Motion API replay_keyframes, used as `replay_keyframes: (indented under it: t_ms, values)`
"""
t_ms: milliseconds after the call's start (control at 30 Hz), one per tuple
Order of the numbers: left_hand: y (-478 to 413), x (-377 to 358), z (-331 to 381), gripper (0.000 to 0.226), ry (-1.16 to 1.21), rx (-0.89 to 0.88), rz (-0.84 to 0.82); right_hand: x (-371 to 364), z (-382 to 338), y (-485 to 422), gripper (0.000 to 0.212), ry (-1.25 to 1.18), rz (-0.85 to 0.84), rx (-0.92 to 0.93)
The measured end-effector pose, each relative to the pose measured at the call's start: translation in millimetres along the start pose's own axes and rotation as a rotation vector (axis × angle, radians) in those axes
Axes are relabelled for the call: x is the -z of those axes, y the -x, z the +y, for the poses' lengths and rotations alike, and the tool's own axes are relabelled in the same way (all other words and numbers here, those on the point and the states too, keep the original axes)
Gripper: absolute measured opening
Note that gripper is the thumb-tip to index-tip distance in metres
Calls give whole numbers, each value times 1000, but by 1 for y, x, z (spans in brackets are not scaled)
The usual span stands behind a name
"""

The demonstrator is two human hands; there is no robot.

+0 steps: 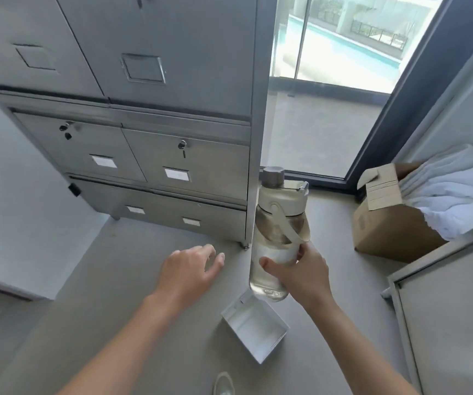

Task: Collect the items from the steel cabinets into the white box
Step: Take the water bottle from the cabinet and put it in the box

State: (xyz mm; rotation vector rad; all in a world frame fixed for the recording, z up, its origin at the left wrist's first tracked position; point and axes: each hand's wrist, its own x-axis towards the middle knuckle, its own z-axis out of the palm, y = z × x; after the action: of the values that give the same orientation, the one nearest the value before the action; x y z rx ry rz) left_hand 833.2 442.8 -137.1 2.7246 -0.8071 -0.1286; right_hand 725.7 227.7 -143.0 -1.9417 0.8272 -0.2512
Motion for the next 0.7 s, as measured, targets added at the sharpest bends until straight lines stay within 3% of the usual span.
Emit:
replay_keyframes:
  t_ms: [367,467,700]
  values:
    - [80,-118,-29,48,26,109,-99,-55,131,36,58,-5,-117,-126]
    - [84,-171,-51,58,38,113,-132,-86,174,37,57,-12,-110,-135]
    - [95,-323,-105,47,42,140,-157,-172,296,24,59,-55,-107,-124]
